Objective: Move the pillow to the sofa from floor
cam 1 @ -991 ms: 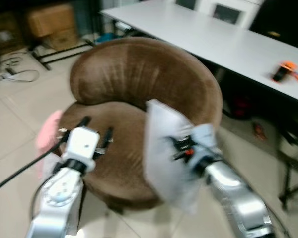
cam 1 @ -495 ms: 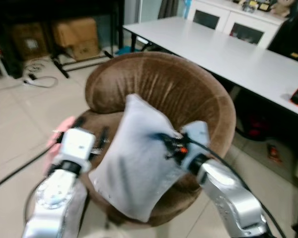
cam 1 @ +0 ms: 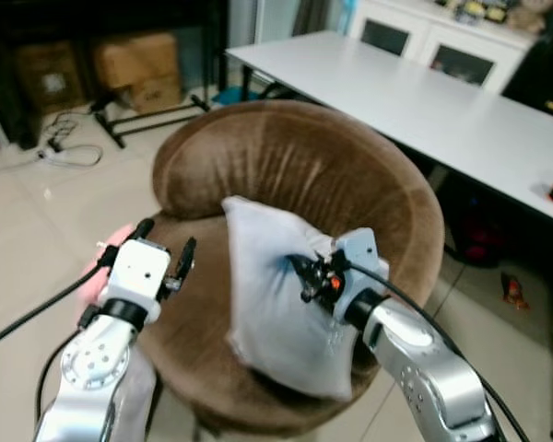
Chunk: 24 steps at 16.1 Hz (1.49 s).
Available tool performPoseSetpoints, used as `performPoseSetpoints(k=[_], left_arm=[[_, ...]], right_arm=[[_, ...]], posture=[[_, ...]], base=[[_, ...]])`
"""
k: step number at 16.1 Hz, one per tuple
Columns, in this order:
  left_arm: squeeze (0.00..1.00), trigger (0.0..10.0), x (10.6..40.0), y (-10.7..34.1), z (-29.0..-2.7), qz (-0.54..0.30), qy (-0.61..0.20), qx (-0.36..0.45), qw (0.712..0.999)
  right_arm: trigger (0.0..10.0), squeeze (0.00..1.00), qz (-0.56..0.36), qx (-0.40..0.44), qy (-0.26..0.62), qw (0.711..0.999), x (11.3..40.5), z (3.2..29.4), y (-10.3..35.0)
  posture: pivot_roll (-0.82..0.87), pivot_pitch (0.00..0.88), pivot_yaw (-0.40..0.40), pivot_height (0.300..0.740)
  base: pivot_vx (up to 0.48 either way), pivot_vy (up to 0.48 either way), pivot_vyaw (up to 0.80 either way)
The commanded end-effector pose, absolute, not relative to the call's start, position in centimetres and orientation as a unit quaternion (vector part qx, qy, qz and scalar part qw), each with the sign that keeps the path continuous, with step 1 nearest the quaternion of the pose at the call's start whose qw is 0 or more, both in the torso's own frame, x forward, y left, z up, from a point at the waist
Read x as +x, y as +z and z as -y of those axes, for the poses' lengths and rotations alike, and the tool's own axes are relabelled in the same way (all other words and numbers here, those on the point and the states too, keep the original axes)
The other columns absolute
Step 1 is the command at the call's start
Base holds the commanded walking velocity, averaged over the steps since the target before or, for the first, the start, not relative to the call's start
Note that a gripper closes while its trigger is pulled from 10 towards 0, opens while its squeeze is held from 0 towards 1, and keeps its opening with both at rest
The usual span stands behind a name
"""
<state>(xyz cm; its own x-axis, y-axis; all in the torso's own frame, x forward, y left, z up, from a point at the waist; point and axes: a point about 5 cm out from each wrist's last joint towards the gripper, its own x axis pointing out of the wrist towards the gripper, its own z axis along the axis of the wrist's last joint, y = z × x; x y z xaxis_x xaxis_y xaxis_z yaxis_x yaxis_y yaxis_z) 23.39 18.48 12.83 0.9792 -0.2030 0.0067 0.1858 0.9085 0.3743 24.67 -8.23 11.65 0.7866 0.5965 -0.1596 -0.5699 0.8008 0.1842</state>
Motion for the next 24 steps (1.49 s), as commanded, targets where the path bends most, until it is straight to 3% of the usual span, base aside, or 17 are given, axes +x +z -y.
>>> performPoseSetpoints(k=[1,3,6,13,14,20,24], left_arm=[[0.01,10.0,23.4,12.8,-17.6,0.023,-0.127,0.182,0.975],[0.01,10.0,23.4,12.9,-17.7,0.018,-0.146,0.192,0.97],[0.0,10.0,23.5,12.9,-17.4,0.016,-0.166,0.191,0.967],[0.0,10.0,22.2,12.0,-16.9,-0.008,-0.229,0.193,0.954],[0.0,10.0,21.8,11.9,-17.3,-0.016,-0.232,0.196,0.953],[0.0,10.0,21.5,11.8,-17.5,-0.028,-0.246,0.202,0.947],[0.0,10.0,21.2,11.3,-16.9,-0.044,-0.279,0.194,0.939]], right_arm=[[10.0,0.0,-0.082,0.065,0.293,0.95,24.7,8.9,12.5],[10.0,0.0,-0.081,0.074,0.284,0.953,24.1,8.8,12.4],[10.0,0.0,-0.076,0.076,0.285,0.953,24.1,8.4,12.7],[10.0,0.0,-0.069,0.085,0.329,0.938,25.3,5.6,14.6],[10.0,0.0,-0.074,0.099,0.313,0.942,26.6,4.8,15.0],[10.0,0.0,-0.138,0.239,0.114,0.955,32.5,5.4,14.9],[10.0,0.0,-0.226,0.28,-0.095,0.928,35.9,10.4,11.7]], posture=[[0.02,0.0,-0.034,0.74],[0.01,0.0,0.008,0.74],[0.0,0.0,0.01,0.74],[0.03,0.0,-0.062,0.74],[0.05,0.0,-0.079,0.74],[0.05,0.0,-0.08,0.74],[0.06,0.0,-0.08,0.74]], base=[[0.334,0.0,0.0],[0.328,0.0,0.0],[0.096,0.0,0.0],[0.0,0.0,0.0],[0.0,0.0,0.0],[0.0,0.0,0.0],[0.0,0.0,0.0]])
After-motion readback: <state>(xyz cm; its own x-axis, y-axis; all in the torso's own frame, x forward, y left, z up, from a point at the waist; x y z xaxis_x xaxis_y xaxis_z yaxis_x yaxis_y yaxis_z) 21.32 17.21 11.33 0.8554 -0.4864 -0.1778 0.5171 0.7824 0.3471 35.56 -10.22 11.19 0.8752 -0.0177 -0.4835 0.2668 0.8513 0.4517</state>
